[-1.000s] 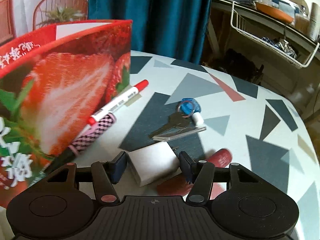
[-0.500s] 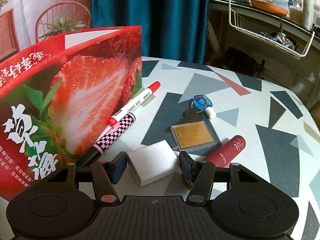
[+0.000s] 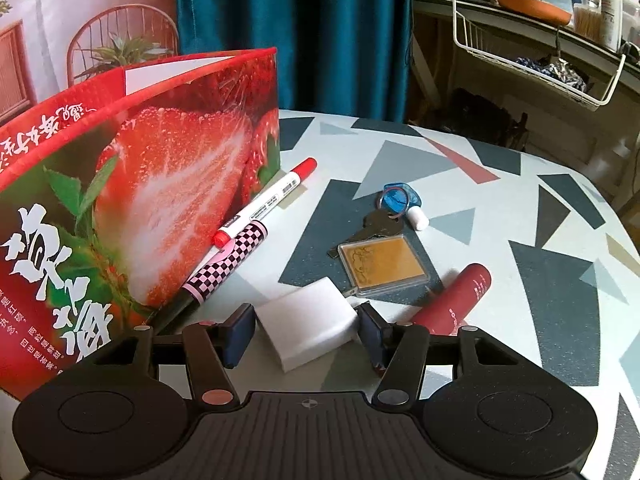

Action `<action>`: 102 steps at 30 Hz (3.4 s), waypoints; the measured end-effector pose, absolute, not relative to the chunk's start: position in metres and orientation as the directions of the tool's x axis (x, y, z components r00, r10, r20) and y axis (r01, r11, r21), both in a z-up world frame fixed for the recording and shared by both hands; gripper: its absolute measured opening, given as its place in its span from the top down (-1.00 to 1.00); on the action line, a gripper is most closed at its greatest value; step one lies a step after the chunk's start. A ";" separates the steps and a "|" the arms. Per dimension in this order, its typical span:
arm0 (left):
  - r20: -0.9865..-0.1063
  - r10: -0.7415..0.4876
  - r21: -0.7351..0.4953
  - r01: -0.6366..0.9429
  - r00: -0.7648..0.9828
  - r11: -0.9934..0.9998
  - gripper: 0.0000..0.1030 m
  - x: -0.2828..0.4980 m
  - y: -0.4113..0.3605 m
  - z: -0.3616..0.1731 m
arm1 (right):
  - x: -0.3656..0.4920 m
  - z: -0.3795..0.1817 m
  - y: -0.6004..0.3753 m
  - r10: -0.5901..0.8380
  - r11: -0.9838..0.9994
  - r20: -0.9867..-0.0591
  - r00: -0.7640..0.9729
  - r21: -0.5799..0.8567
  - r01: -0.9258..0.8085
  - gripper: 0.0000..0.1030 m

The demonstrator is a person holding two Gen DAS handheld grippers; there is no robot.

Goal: Organize rigid objects
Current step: 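Grasp the white charger plug with the right gripper and lift, then carry the white charger plug into the red shoebox and release it, then return the right tool to the table and approach the dark red cylinder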

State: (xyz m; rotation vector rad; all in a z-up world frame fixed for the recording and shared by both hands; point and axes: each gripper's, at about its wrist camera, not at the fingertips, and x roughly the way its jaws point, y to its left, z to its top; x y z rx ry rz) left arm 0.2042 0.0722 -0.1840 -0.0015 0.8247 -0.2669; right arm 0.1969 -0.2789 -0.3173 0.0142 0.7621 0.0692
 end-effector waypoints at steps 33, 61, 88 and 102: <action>-0.723 -0.237 -0.107 0.234 0.649 0.966 0.78 0.204 0.072 -0.184 | 0.237 -0.209 -0.203 0.261 0.938 -0.480 0.838 -0.078 -0.337 -0.02; -0.723 -0.238 -0.106 0.235 0.649 0.966 0.78 0.204 0.074 -0.185 | 0.194 -0.250 -0.296 -0.024 1.000 -0.477 0.879 -0.004 0.025 -0.42; -0.722 -0.237 -0.109 0.232 0.650 0.967 0.78 0.204 0.076 -0.186 | 0.192 -0.317 -0.307 -0.034 0.996 -0.667 0.744 0.041 0.083 0.10; -0.720 -0.241 -0.117 0.229 0.650 0.967 0.78 0.204 0.078 -0.187 | 0.196 -0.316 -0.298 0.048 0.990 -0.689 0.723 0.127 0.055 0.39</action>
